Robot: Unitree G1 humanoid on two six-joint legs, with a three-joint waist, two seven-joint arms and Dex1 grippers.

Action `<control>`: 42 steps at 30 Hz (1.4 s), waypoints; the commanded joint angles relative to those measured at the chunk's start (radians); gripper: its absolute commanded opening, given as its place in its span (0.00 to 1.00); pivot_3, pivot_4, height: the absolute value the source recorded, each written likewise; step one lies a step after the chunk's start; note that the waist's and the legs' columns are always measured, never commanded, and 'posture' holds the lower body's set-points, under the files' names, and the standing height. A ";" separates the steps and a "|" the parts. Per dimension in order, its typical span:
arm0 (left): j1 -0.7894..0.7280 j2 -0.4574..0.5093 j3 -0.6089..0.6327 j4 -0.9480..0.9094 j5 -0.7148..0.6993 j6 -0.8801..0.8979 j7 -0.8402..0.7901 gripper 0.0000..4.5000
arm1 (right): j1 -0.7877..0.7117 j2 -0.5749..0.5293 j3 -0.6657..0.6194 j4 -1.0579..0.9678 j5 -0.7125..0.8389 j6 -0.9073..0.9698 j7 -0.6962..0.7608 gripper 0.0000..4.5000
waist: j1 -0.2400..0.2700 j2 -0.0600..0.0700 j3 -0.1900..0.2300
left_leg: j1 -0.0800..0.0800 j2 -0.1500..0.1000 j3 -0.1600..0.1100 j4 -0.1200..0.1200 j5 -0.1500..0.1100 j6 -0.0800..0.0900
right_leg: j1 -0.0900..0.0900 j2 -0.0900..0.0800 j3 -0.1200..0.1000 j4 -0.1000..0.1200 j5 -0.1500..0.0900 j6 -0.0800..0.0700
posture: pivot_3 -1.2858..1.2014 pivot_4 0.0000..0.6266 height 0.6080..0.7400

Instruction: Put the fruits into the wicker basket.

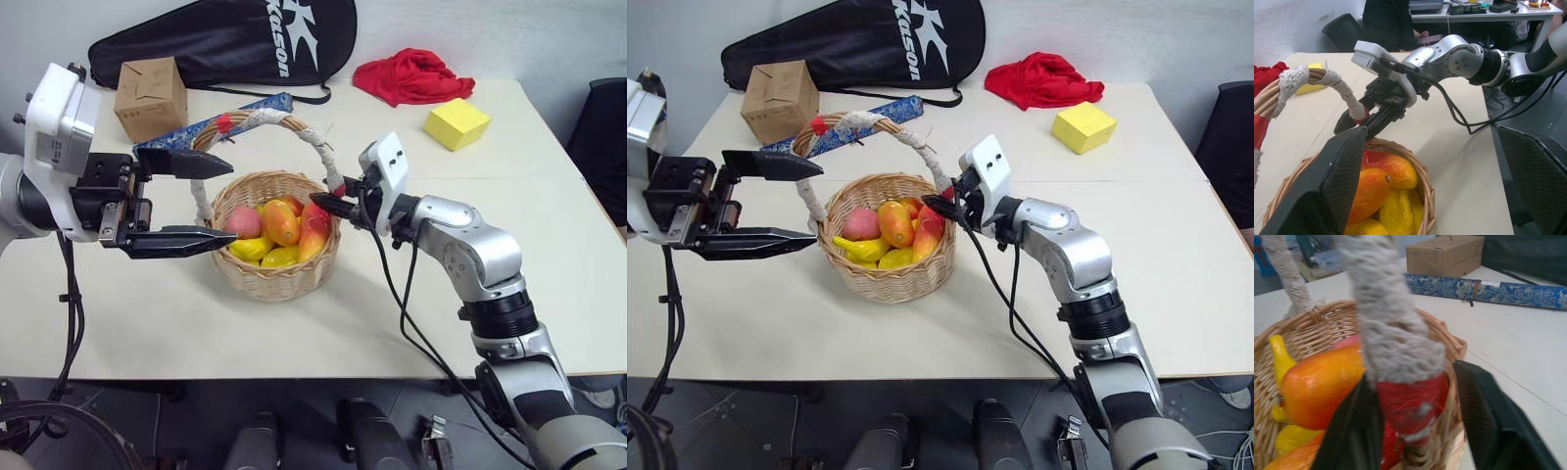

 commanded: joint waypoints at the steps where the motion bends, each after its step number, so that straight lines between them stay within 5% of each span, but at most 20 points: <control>1: -0.008 0.005 0.026 -0.008 0.005 -0.019 0.004 1.00 | 0.010 -0.010 -0.056 -0.086 0.047 -0.006 0.032 0.16 | 0.000 0.000 0.000 | 0.000 0.000 0.000 0.000 0.000 0.000 | 0.000 0.000 0.000 0.000 0.000 0.000 | 0.52 0.24 1.00; 3: -0.016 0.000 0.017 -0.004 0.006 -0.024 0.002 1.00 | 0.024 -0.025 -0.088 -0.124 0.072 0.010 0.040 0.04 | 0.000 0.000 0.000 | 0.000 0.000 0.000 0.000 0.000 0.000 | 0.000 0.000 0.000 -0.001 0.000 0.000 | 0.52 0.24 1.00; 9: -0.063 -0.026 -0.033 0.036 0.029 -0.049 -0.025 1.00 | 0.089 -0.145 -0.227 -0.214 0.093 0.016 0.025 0.04 | 0.013 0.000 0.000 | 0.000 0.000 0.000 0.000 0.000 0.000 | 0.000 0.000 0.000 -0.003 0.000 0.000 | 0.52 0.24 1.00; 18: -0.151 -0.115 -0.133 0.124 0.091 -0.097 -0.083 1.00 | 0.320 -0.492 -0.609 -0.102 0.020 -0.018 0.020 0.04 | 0.048 0.000 0.000 | 0.000 -0.001 0.001 0.001 -0.001 0.003 | 0.003 0.000 -0.001 -0.006 0.000 0.000 | 0.52 0.24 1.00; 24: -0.188 -0.168 -0.165 0.179 0.126 -0.111 -0.103 1.00 | 0.488 -0.457 -0.715 -0.037 0.006 -0.078 -0.010 0.04 | 0.029 0.000 0.000 | 0.005 0.000 0.009 0.000 -0.001 0.003 | 0.003 0.002 0.001 -0.003 0.001 0.002 | 0.52 0.24 1.00; 30: -0.207 -0.202 -0.181 0.204 0.146 -0.116 -0.117 1.00 | 0.588 -0.432 -0.782 -0.013 0.047 -0.078 0.003 0.50 | 0.021 0.001 0.000 | 0.007 0.000 0.009 0.001 0.000 0.003 | 0.004 0.003 0.003 -0.001 0.001 0.002 | 0.52 0.24 1.00; 36: -0.194 -0.201 -0.171 0.223 0.154 -0.114 -0.122 1.00 | 0.749 -0.562 -0.945 -0.041 0.170 0.070 0.173 0.96 | 0.027 0.001 0.000 | 0.006 0.000 0.009 0.001 -0.001 0.004 | 0.004 0.002 0.006 -0.003 0.001 0.002 | 0.52 0.24 1.00; 42: -0.165 -0.158 -0.150 0.260 0.180 -0.125 -0.151 1.00 | 0.904 -0.841 -1.213 0.112 0.236 0.210 0.540 0.99 | 0.024 0.001 0.000 | 0.007 -0.001 0.010 0.001 -0.001 0.005 | 0.006 0.004 0.008 -0.005 0.002 0.004 | 0.52 0.24 1.00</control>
